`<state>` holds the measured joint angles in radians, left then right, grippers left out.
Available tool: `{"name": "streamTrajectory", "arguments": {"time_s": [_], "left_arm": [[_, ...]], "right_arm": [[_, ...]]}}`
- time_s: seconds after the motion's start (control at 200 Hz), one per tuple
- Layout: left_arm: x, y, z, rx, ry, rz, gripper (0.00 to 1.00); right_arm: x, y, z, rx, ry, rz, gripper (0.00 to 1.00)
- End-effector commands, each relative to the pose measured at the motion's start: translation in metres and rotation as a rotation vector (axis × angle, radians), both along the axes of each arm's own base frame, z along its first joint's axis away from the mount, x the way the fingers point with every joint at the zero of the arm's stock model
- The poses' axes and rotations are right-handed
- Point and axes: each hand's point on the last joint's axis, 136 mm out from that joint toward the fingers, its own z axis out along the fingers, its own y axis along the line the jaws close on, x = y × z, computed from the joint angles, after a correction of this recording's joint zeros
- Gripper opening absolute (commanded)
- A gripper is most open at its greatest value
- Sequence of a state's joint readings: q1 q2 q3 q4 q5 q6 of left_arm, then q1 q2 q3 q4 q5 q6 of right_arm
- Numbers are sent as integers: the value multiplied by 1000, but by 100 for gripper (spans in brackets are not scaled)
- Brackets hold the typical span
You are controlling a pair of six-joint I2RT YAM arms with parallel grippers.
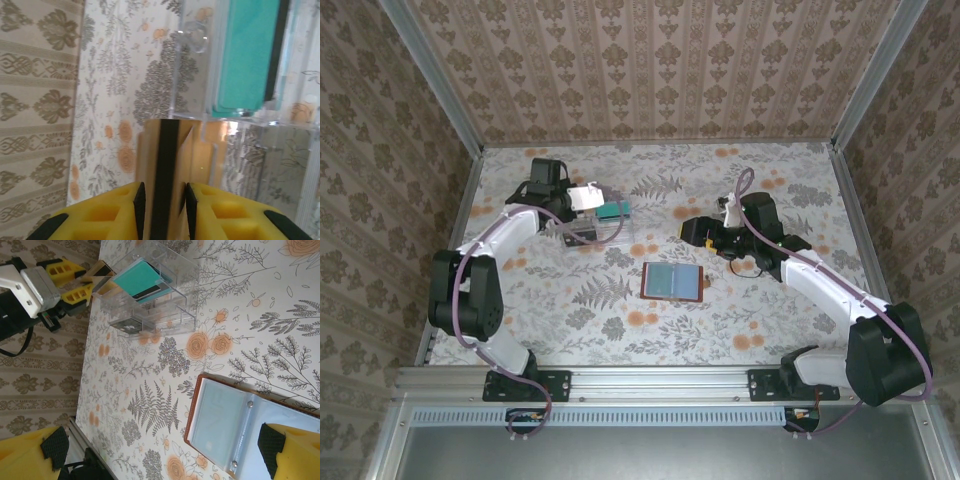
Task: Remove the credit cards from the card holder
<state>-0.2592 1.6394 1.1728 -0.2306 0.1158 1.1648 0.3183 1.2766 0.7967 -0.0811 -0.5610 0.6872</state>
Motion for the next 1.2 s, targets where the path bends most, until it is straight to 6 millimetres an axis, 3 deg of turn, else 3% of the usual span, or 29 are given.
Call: {"name": "streamTrajectory", "arguments": {"time_s": [0.0,0.3,0.57,0.635,0.685,0.695,0.71,0.815,0.935,1.045,1.195], "left_arm": [[15,5,17,-28,-43,50,32],[22,6,25,-59,-59,90,40],[19,6,65,-197,-111,178,53],[16,8,80,-257,-130,217,64],[13,9,92,-305,-145,248,85],[13,9,93,-310,-147,252,96],[11,10,97,-328,-152,263,99],[6,21,124,-456,-193,380,100],[2,53,151,-651,-226,620,100],[-12,85,152,-813,-93,886,100],[-39,80,137,-926,90,939,100]], "right_arm": [[6,1,10,23,-27,4,100],[5,1,10,28,-23,4,100],[2,0,8,24,-20,-2,100],[2,-1,7,17,-18,-3,100],[1,-2,6,5,-19,-4,100],[1,-2,6,4,-21,-4,100],[1,-2,5,0,-18,-4,100],[-2,-2,4,-24,-22,-5,100],[-5,-2,1,-47,-23,-5,100],[-8,1,-2,-68,-19,4,100],[-16,6,-13,-129,-8,14,100]]}}
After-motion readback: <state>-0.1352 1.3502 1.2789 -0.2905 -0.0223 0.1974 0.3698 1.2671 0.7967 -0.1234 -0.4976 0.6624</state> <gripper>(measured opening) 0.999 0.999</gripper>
